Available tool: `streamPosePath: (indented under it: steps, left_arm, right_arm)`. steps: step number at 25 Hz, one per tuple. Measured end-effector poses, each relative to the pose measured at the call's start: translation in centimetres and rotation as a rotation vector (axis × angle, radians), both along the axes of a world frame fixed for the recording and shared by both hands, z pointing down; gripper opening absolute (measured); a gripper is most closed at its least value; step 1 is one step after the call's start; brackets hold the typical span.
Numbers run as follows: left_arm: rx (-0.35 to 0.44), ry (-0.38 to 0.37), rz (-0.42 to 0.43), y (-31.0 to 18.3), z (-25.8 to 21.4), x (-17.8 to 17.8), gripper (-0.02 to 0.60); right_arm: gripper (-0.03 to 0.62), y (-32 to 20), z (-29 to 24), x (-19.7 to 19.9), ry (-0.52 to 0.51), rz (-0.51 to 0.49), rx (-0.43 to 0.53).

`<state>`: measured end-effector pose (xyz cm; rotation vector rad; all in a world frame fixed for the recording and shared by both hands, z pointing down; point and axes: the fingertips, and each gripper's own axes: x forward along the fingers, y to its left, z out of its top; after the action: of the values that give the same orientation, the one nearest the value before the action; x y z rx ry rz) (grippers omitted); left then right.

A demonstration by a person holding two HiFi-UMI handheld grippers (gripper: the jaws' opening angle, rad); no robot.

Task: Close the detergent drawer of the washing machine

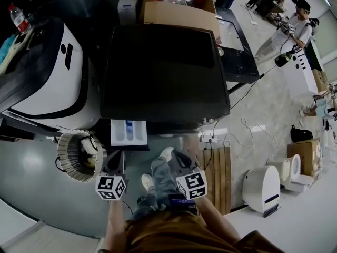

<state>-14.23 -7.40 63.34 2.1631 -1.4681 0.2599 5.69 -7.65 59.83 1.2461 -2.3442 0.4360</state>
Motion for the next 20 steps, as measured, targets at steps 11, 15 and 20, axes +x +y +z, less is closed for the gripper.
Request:
streamPosePath:
  steps: [11,15,20]
  left_arm:
    - [0.018,0.110,-0.066,-3.5,0.1,-0.5,0.024]
    - [0.024,0.129,-0.087,-4.8,-0.1,-0.7,0.023]
    - [0.030,0.134,-0.099,-6.5,0.1,-0.7,0.023]
  right_arm:
    - [0.012,-2.2,0.7,1.5,0.015,0.020,-0.021]
    - [0.012,-3.3,0.9,1.9,0.016,0.027,-0.029]
    - [0.012,-4.3,1.3,2.4,0.028,0.024,-0.043]
